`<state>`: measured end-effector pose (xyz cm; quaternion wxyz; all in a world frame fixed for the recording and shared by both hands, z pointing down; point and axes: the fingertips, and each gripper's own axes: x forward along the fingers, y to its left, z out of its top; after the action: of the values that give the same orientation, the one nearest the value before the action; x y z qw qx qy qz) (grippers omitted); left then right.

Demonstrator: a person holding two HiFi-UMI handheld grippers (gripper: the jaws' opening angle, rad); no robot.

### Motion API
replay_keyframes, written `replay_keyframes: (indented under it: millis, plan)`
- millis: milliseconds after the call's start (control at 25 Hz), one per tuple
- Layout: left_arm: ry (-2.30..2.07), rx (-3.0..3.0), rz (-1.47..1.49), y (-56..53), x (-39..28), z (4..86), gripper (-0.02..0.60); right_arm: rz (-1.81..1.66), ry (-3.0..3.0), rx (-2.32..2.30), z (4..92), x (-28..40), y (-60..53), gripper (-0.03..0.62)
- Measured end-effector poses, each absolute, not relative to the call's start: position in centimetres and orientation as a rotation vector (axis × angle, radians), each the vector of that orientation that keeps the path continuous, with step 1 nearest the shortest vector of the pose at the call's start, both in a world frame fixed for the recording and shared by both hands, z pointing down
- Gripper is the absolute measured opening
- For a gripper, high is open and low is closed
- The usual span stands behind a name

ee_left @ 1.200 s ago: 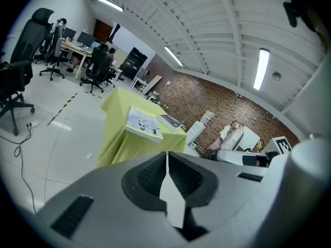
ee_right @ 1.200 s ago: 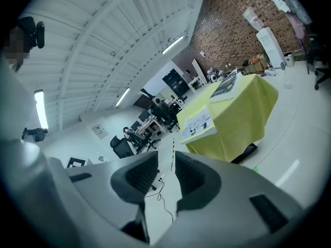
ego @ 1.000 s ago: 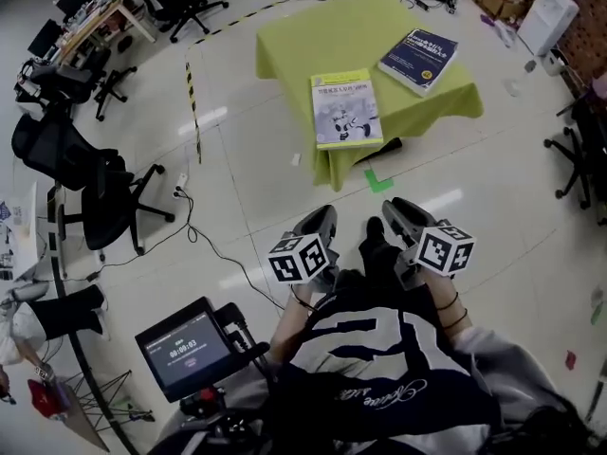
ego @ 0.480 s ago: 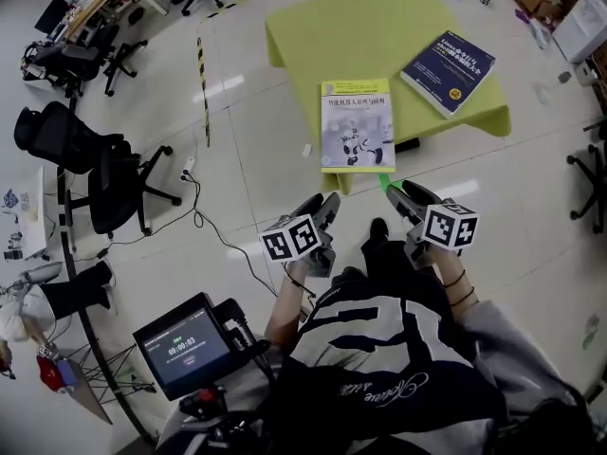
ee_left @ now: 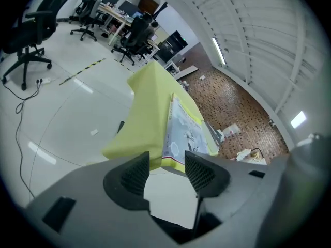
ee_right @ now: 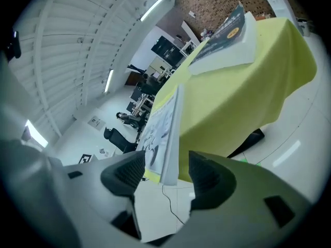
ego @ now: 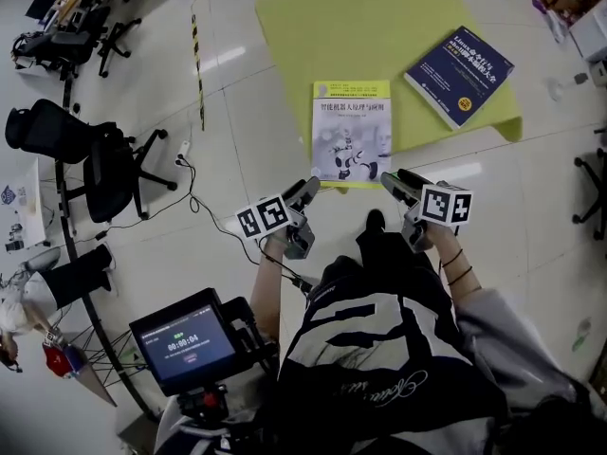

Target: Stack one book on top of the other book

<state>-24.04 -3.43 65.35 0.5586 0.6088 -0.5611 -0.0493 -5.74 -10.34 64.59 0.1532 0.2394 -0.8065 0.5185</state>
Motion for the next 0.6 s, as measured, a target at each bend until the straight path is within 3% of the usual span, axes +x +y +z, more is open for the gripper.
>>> replay_keyframes:
  millis: [440,520,600]
  plan:
    - [-1.17,1.414,-0.206,-5.8,-23.0,66.8,0.202,1.733,-2.22,0.526,67.1,-9.3,-10.6,0.249]
    - [-1.143,1.404,-0.219,-6.4,-22.9,67.0,0.202,1.704,-2.229,0.512,67.1,-9.9,-10.5,0.238]
    - [-1.124,1.399,-0.2,-6.5,-22.9,67.2,0.202,1.652,-2.236,0.53,66.9,-10.0,-10.4,0.181]
